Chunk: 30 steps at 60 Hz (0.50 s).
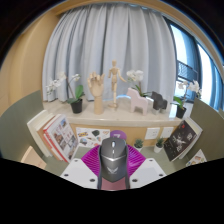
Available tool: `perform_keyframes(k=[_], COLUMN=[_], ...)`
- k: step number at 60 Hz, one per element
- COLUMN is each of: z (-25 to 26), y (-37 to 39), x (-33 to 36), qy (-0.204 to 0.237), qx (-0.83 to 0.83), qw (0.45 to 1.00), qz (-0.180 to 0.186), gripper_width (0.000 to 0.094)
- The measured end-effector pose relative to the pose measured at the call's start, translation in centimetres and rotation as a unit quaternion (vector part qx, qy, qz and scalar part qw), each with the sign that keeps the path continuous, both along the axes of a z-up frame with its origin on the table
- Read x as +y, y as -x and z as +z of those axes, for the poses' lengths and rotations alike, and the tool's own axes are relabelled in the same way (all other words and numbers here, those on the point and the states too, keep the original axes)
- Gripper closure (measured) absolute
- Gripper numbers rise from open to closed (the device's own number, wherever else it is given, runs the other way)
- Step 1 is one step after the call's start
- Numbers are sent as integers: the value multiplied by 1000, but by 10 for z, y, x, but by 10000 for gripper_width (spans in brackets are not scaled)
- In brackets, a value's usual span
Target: Arrange mouse
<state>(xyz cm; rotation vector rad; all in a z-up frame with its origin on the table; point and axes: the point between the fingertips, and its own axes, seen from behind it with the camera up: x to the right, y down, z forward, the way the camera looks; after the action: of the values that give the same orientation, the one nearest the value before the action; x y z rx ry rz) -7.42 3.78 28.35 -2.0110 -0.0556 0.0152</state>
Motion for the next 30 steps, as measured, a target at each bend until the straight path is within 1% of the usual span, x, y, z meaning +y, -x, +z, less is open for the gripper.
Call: perform_keyframes(k=[3, 6, 11, 22, 30], z=[-12, -35, -86, -208, -267], y=[-23, -42, -66, -75, -69], x=[11, 18, 33, 40, 38], qy=[9, 23, 65, 146, 191], qx=[-6, -17, -18, 1, 9], qw=[1000, 999, 997, 989, 982], qz=[-10, -19, -22, -16, -4], gripper_width=[620, 622, 621, 623, 623])
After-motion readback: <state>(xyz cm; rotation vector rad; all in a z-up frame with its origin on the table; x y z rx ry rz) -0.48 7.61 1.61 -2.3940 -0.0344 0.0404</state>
